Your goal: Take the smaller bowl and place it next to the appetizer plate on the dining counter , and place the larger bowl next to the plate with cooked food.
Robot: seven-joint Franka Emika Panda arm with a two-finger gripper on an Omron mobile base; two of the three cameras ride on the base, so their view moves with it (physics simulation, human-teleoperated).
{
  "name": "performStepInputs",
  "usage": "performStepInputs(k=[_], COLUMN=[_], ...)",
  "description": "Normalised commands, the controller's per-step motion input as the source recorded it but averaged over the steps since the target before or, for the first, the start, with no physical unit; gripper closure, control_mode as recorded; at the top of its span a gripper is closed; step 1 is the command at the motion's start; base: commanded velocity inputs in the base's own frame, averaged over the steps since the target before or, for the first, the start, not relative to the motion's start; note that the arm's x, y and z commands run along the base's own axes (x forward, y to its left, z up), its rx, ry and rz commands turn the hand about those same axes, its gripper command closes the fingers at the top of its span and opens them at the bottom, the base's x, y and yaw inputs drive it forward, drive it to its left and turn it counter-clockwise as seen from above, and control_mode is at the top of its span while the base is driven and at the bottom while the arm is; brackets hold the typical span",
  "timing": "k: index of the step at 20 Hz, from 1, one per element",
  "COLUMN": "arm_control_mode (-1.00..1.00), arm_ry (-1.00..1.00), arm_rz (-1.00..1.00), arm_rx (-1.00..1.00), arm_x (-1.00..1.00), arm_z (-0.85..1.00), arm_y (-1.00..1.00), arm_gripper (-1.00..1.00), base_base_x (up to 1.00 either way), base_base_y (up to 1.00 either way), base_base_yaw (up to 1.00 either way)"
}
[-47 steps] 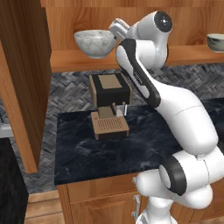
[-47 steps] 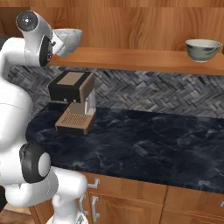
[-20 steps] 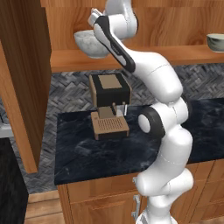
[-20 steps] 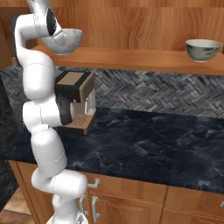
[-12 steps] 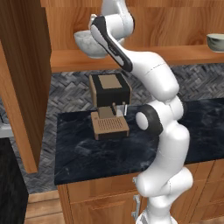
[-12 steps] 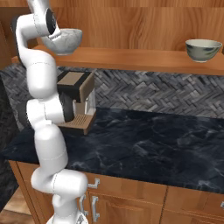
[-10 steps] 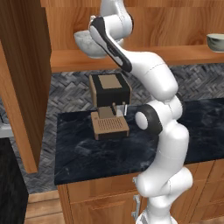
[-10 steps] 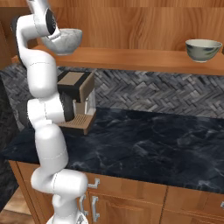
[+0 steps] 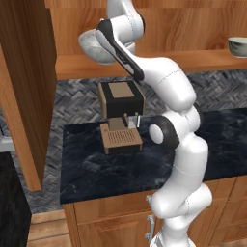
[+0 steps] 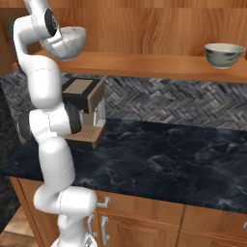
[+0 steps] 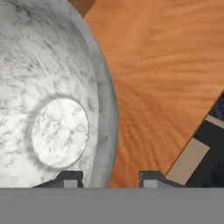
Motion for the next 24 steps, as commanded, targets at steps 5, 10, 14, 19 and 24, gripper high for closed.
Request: performStepInputs(k=[5,10,14,19,24], arm_control_mode=[-1.0,-1.0,-1.0,-1.0,-1.0], arm_ry=[-0.18,-0.17,-0.17,0.0,0.0], arm_rz=[-0.16,-0.19,-0.1,0.01,0.04], arm_rx=[0.02,0.05,0.08,0.17,0.17], arm_x=[-0.86,-1.0,-1.0,-1.0,-1.0], arm_z=[-0.06,0.0,0.0,-0.06,0.0], arm_y=[-0.39,-0.75,-0.79,-0.65,-0.74], arm_gripper=[1.0,1.0,1.0,1.0,1.0], base_base_x=[0.0,0.0,0.0,0.0,0.0], base_base_y=[0.0,0.0,0.0,0.0,0.0], base_base_yaw=[0.0,0.0,0.0,0.0,0.0])
